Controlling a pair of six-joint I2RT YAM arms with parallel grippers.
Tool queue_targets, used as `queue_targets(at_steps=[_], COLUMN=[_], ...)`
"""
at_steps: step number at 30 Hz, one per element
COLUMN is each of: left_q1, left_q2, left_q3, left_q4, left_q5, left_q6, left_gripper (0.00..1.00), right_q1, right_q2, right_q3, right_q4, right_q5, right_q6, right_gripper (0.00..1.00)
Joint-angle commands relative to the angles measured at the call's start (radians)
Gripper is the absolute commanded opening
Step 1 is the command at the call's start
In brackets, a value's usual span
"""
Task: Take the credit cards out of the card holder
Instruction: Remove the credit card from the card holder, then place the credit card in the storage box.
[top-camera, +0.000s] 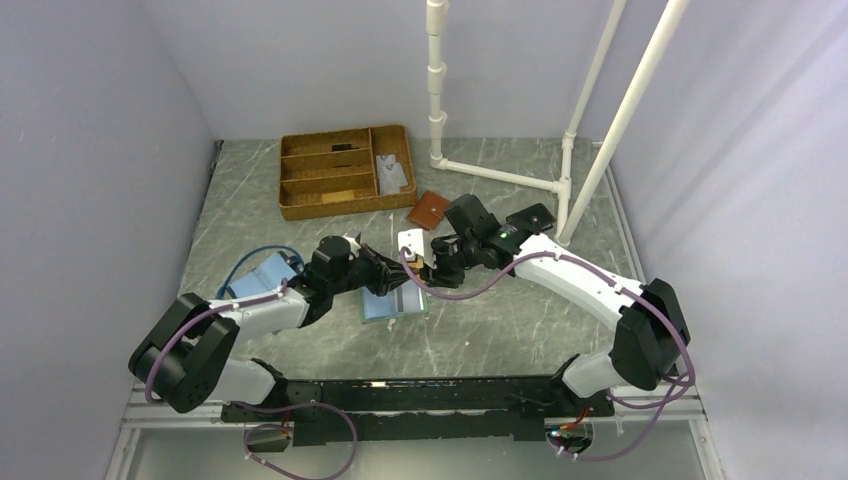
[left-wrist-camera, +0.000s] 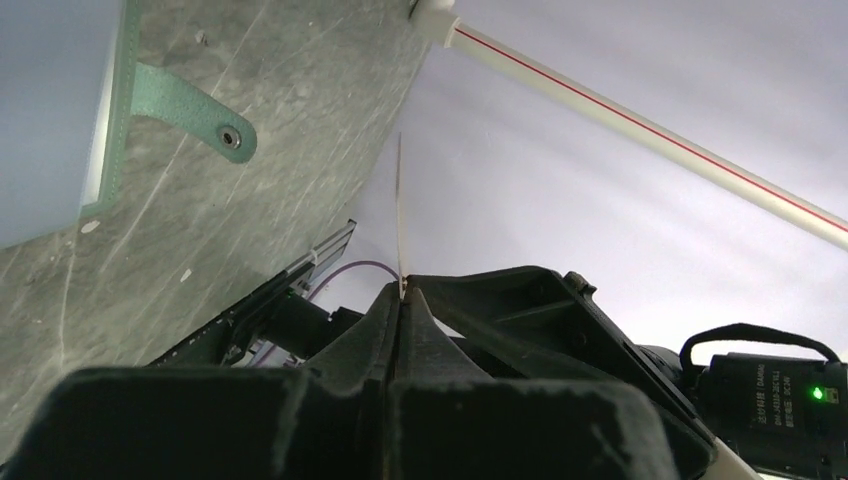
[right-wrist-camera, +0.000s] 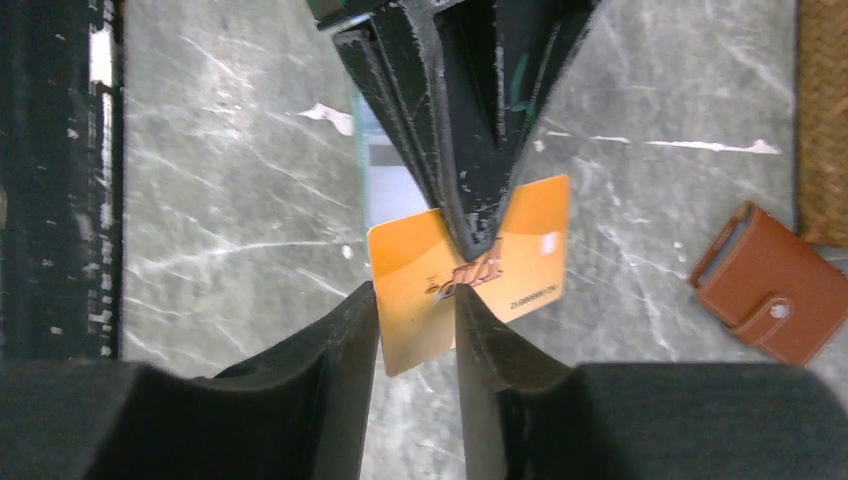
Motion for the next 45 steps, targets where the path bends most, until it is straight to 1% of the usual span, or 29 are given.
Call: queue_targets(at_steps=[1, 3, 4, 6, 8, 10, 11, 13, 14, 15, 16, 20, 21, 22, 23, 25, 27, 28, 30, 31, 34, 40, 45], left_q1=[0.024, 0.064, 0.090, 0.158, 0.222, 0.278, 0.298, 0.325, 0.339, 0.360, 0.394, 0.504, 0.524, 0.534, 0.538, 0.537, 0.529, 0.525, 0.523, 0.523, 0.522, 0.517, 0.513], left_q2=[-0.027, -0.046, -0.056, -0.075, -0.088, -0.090, -0.086, -0.064, -0.049, -0.033, -0.015, 0.060, 0.085, 0.111, 0.139, 0.216, 0.306, 0.357, 0.420, 0.445, 0.491, 0.524, 0.576], left_q3=[-0.012, -0.004, 0.000, 0.025, 0.047, 0.078, 0.100, 0.166, 0.201, 0.244, 0.259, 0.307, 0.336, 0.382, 0.457, 0.661, 0.880, 0.967, 1.088, 1.131, 1.213, 1.265, 1.324], left_q4=[0.098, 0.010, -0.014, -0.117, -0.165, -0.214, -0.254, -0.333, -0.383, -0.418, -0.403, -0.277, -0.263, -0.298, -0.377, -0.658, -0.962, -1.064, -1.225, -1.258, -1.300, -1.280, -1.269], left_q5=[0.009, 0.018, 0.032, 0.075, 0.149, 0.211, 0.222, 0.226, 0.202, 0.186, 0.189, 0.223, 0.256, 0.287, 0.305, 0.314, 0.208, 0.118, 0.008, -0.018, -0.034, -0.029, -0.042], left_q6=[0.123, 0.239, 0.329, 0.533, 0.730, 0.892, 0.987, 1.114, 1.158, 1.172, 1.161, 1.040, 1.044, 1.085, 1.180, 1.398, 1.632, 1.742, 1.896, 1.954, 2.090, 2.320, 2.390], left_gripper=[0.00, 0.00, 0.00, 0.00, 0.00, 0.00, 0.00, 0.00, 0.00, 0.00, 0.00, 0.00, 0.00, 0.00, 0.00, 0.00, 0.00, 0.00, 0.00, 0.00, 0.00, 0.00, 0.00], right_q1=[0.006, 0.000, -0.003, -0.016, -0.037, -0.062, -0.072, -0.083, -0.086, -0.086, -0.087, -0.089, -0.089, -0.091, -0.092, -0.092, -0.092, -0.092, -0.092, -0.092, -0.092, -0.094, -0.094], right_q2=[-0.011, -0.010, -0.012, -0.016, -0.018, -0.020, -0.022, -0.026, -0.027, -0.028, -0.029, -0.030, -0.032, -0.034, -0.036, -0.037, -0.037, -0.036, -0.041, -0.043, -0.043, -0.035, -0.017], right_q3=[0.026, 0.037, 0.042, 0.052, 0.060, 0.067, 0.070, 0.068, 0.068, 0.066, 0.064, 0.058, 0.057, 0.056, 0.055, 0.054, 0.055, 0.056, 0.054, 0.053, 0.052, 0.049, 0.051], right_q4=[-0.038, -0.051, -0.059, -0.073, -0.091, -0.110, -0.119, -0.120, -0.117, -0.115, -0.115, -0.105, -0.105, -0.104, -0.102, -0.104, -0.109, -0.112, -0.111, -0.110, -0.111, -0.110, -0.113], right_q5=[-0.114, -0.159, -0.173, -0.201, -0.238, -0.277, -0.292, -0.306, -0.305, -0.302, -0.302, -0.298, -0.297, -0.299, -0.302, -0.306, -0.310, -0.311, -0.312, -0.312, -0.313, -0.317, -0.321], right_q6=[-0.002, 0.008, 0.008, 0.010, 0.006, -0.002, -0.006, -0.007, -0.006, -0.004, -0.005, 0.001, 0.000, 0.000, 0.002, -0.003, -0.007, -0.009, -0.013, -0.013, -0.015, -0.015, -0.013], right_gripper=[0.46, 0.58, 0.61, 0.65, 0.66, 0.66, 0.66, 0.66, 0.66, 0.66, 0.66, 0.67, 0.67, 0.67, 0.67, 0.67, 0.67, 0.67, 0.67, 0.67, 0.67, 0.67, 0.67])
